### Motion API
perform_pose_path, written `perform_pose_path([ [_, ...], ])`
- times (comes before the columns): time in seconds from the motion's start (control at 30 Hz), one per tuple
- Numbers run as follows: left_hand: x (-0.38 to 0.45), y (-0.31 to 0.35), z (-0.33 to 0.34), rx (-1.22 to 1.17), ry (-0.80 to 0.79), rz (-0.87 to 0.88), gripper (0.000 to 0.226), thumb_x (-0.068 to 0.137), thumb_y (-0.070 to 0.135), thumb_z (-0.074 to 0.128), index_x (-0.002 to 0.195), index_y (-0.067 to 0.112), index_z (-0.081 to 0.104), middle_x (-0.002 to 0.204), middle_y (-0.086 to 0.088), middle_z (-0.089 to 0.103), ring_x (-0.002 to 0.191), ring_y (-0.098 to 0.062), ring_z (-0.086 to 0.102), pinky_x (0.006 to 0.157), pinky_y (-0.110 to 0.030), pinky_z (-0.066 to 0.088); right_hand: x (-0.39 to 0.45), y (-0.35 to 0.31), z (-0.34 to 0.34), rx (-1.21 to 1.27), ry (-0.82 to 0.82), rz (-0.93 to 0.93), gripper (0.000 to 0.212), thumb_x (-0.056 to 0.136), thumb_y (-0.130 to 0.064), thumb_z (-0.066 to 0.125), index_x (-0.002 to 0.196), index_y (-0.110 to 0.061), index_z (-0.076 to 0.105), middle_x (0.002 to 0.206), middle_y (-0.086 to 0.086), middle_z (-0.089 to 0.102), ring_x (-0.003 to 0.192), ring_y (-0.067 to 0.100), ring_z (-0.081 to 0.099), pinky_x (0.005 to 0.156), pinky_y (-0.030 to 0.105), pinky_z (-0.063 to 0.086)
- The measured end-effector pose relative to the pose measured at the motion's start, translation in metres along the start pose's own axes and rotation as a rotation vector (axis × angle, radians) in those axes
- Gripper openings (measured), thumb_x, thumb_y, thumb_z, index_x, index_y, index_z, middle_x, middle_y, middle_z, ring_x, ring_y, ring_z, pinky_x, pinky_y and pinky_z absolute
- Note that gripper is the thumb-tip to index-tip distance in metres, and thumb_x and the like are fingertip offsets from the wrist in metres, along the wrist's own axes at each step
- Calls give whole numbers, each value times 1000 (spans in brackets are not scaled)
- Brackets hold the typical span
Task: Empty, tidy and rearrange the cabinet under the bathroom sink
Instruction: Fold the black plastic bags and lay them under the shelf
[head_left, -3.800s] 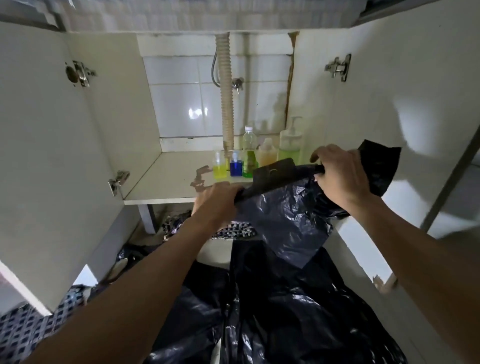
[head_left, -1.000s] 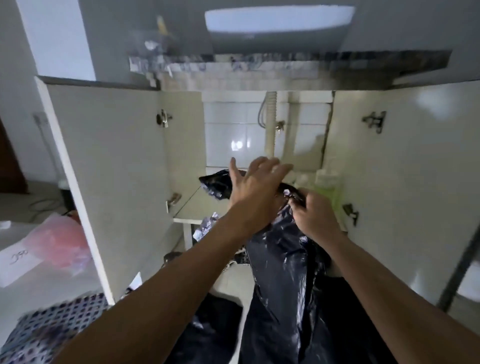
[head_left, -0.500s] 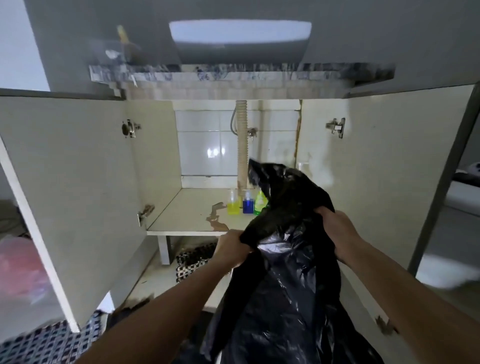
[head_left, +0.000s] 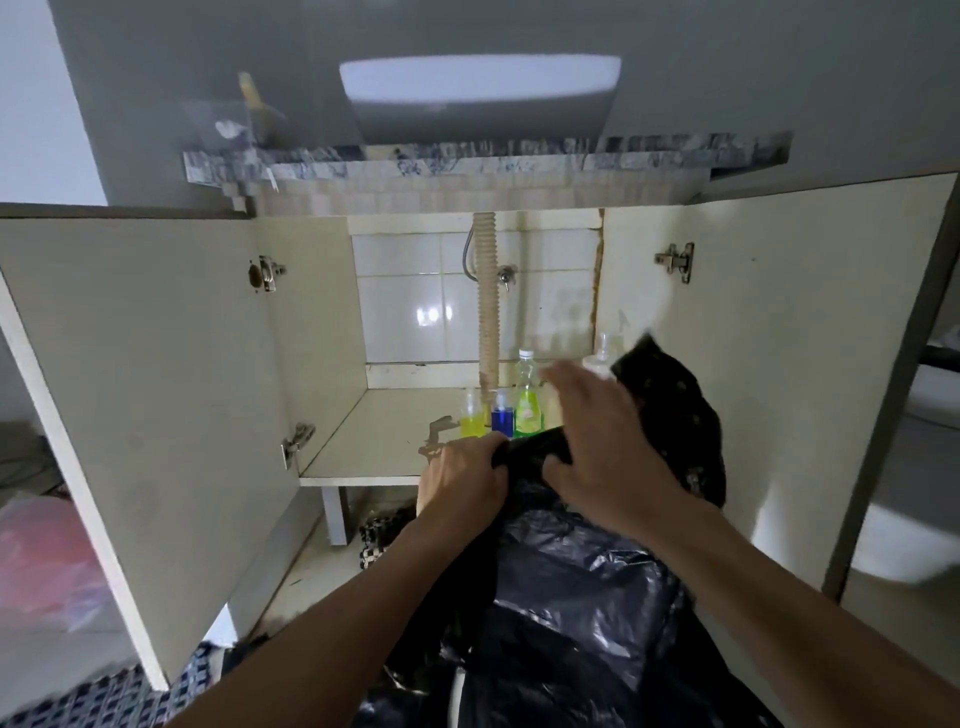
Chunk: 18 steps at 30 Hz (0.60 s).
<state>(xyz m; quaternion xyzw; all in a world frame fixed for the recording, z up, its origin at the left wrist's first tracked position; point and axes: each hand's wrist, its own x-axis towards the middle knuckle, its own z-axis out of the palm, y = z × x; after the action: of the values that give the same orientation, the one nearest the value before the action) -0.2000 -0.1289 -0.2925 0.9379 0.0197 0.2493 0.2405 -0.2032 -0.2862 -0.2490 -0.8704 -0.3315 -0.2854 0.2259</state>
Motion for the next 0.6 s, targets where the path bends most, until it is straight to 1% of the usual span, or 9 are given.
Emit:
perform_pose_path([
  [0.07,-4,2,-5,64,-4,69,27,84,22,51,108,29,61,104,-4,68,93,-32,62,73,-34,48,-8,16,25,-75,-269,70,80,77,-20,68,143,-19,23,144,1,33,137,20,26,119,40,16],
  [0.1,-5,1,-7,89,1,109,28,84,24,52,111,30,60,106,-1,67,94,-30,62,76,-35,50,-13,28,36,-107,-372,128,76,78,-21,68,140,-20,25,137,3,40,132,22,35,114,39,27],
  [0.17,-6,-2,-12,148,-19,187,32,84,26,54,115,32,57,109,3,65,96,-27,62,79,-36,51,-17,43,47,-162,-454,237,56,79,-17,65,129,-16,38,117,8,58,107,27,58,87,38,52],
  [0.2,-6,-4,-13,186,-52,213,35,83,26,55,117,33,54,109,5,65,96,-26,62,80,-36,51,-15,46,47,-217,-426,248,43,81,-16,61,121,-15,46,108,9,63,96,28,62,77,36,54],
  [0.3,-5,-13,-15,294,-134,224,36,85,26,55,119,34,46,106,1,65,97,-28,62,81,-40,50,-3,43,36,-309,-216,183,17,85,-19,53,100,-16,59,93,6,67,87,27,64,68,30,46],
  [0.37,-3,-22,-17,335,-151,154,33,87,23,53,119,30,48,106,-4,65,100,-31,62,81,-40,48,0,42,28,-262,-193,189,12,86,-19,51,94,-15,59,87,6,66,83,28,63,62,29,40],
  [0.43,-3,-29,-20,339,-148,51,25,89,22,52,112,26,61,106,-6,65,101,-30,62,82,-37,46,-3,47,24,-266,-272,220,7,85,-21,55,89,-15,56,83,6,63,83,28,63,61,28,40],
  [0.5,-5,-36,-24,339,-135,-8,18,90,24,57,103,23,69,104,-4,62,100,-28,63,83,-36,47,-4,53,20,-291,-327,265,15,85,-21,57,76,-16,46,74,1,53,84,28,62,56,26,37],
  [0.6,-2,-45,-22,327,-99,-35,18,90,17,57,100,23,71,101,-2,61,94,-25,63,79,-35,48,-1,62,17,-274,-136,250,7,86,-20,56,89,-16,52,74,0,55,81,28,62,53,26,32],
])
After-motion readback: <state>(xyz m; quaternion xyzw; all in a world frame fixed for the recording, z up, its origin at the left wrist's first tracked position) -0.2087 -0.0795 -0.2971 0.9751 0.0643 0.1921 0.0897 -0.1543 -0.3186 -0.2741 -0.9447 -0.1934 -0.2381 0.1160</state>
